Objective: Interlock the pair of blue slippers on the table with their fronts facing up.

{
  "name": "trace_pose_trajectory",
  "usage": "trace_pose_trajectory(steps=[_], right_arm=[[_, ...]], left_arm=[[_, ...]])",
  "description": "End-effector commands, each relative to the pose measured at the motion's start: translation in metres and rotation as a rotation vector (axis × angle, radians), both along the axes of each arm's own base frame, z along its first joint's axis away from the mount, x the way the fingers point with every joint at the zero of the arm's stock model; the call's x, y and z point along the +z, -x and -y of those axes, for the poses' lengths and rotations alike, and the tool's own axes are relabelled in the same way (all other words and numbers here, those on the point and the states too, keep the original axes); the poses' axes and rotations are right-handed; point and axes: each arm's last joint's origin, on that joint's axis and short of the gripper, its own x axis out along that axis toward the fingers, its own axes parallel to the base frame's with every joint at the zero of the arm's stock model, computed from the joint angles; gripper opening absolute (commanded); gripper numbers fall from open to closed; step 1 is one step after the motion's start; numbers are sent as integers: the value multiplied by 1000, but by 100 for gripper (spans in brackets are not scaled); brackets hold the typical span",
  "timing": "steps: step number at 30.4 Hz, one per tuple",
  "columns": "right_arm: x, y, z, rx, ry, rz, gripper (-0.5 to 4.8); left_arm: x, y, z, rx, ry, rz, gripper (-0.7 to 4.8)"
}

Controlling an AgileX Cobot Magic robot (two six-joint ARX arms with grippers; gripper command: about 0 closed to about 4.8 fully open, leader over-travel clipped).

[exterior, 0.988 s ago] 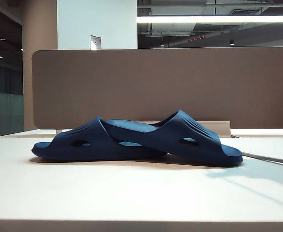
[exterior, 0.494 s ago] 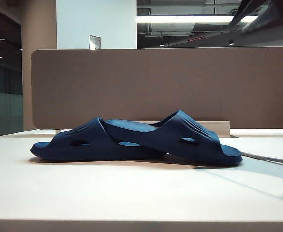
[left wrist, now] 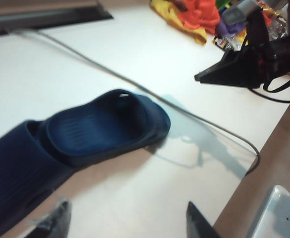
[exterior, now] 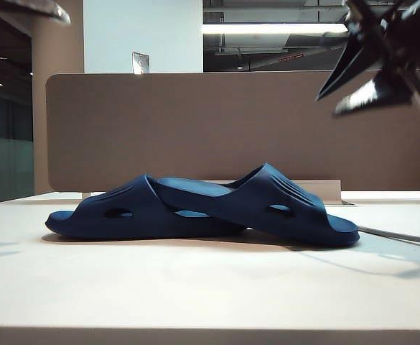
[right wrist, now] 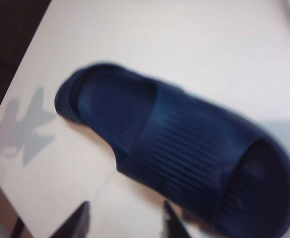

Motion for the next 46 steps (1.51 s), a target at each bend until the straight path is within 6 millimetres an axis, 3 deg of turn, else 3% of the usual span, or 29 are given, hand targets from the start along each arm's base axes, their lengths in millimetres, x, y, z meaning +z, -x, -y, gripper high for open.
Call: trace_pose_trajectory(steps=[1,7,18,23,29,33,46], right_arm=[[-16,-6,-1,23,-21,-59,186],[-34,-15,-3,52,-46,-122,203],[-41,-23,-1,86,-138,-150,214],[-48,-28,4,86,-166,-177,214],[-63,-36,7,121,-247,-232,226],[-76,-42,6,120,-258,-267,267],[-88,-49,22,57,-248,-281,266]], left_arm=[[-9,-13,2,-22,27,-49,299],[-34,-39,5,-32,30,-160,299],[-75,-77,9,-95,91,-294,299],[-98,-93,-7,-62,129,-379,299],[-118,-104,-30,-38,209,-447,299],[-123,-107,-32,-73,247,-445,299],[-154,-120,-32,-73,259,-529,299]])
